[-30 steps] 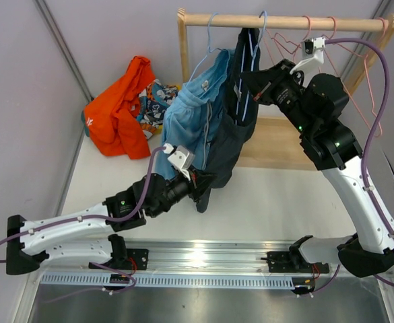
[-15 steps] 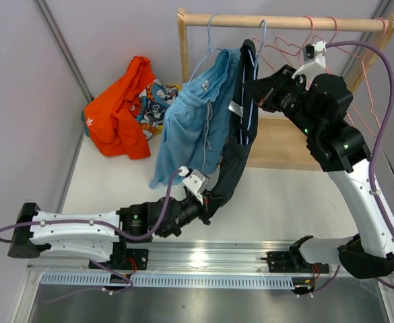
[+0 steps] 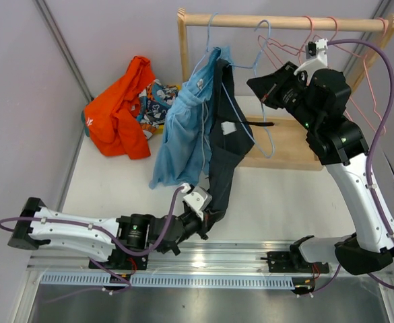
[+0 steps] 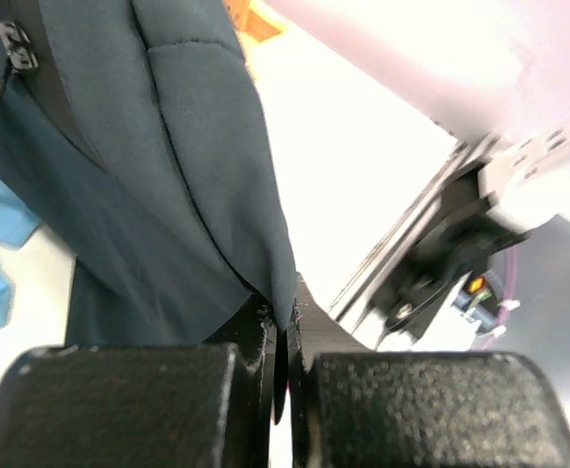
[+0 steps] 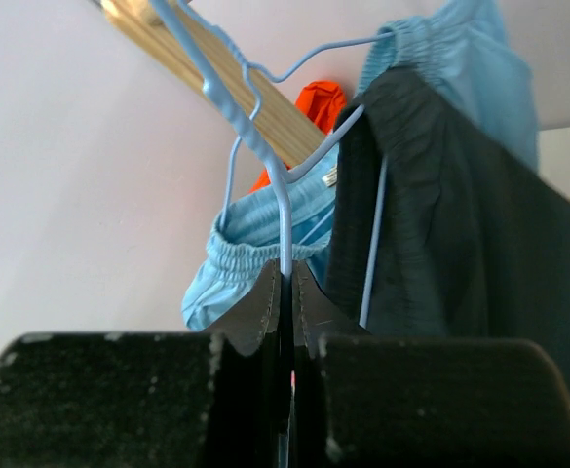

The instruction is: Remove the shorts from the hanger

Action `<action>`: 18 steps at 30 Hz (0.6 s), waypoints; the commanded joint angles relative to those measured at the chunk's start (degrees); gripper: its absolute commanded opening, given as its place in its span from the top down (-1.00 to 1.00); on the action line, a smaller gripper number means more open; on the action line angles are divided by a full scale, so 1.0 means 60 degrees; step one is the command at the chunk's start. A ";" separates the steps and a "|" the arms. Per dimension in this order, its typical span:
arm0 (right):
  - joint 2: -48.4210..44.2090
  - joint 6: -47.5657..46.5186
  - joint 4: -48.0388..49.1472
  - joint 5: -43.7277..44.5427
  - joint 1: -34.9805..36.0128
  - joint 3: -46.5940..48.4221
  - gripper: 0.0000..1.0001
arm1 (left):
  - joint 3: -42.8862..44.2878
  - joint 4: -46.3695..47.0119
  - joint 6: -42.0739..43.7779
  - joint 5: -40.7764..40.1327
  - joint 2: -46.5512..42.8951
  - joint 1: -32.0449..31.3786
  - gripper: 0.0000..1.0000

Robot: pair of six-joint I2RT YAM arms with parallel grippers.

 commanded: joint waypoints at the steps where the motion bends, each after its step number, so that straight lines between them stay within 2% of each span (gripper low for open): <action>1: -0.0312 -0.0183 0.2125 0.0656 -0.0212 0.0384 1.00 | 0.0183 -0.0463 0.0187 -0.0094 0.0307 -0.0347 1.00; 5: -0.0897 0.0153 0.1703 0.0627 -0.0212 -0.0056 1.00 | 0.0740 -0.0272 0.0718 -0.0111 0.0806 0.0193 1.00; 9: -0.1820 0.0680 0.1028 0.0393 -0.0125 -0.0817 1.00 | 0.1529 -0.0228 0.1084 0.0737 0.1274 0.1742 0.99; 14: -0.3124 0.1223 -0.0419 0.0421 0.0037 -0.1901 1.00 | 0.3737 -0.0403 0.1656 0.1617 0.2342 0.3546 1.00; 16: -0.3739 0.1516 -0.0846 0.0436 0.0037 -0.2165 1.00 | 0.4385 -0.0579 0.1744 0.2203 0.3133 0.4513 1.00; 17: -0.3915 0.1589 -0.1327 0.0451 0.0051 -0.2296 1.00 | 0.5403 -0.0913 0.1744 0.2379 0.3455 0.4791 1.00; 18: -0.4134 0.1648 -0.1549 0.0451 0.0037 -0.2312 1.00 | 0.5747 -0.1003 0.1802 0.2540 0.4023 0.5258 1.00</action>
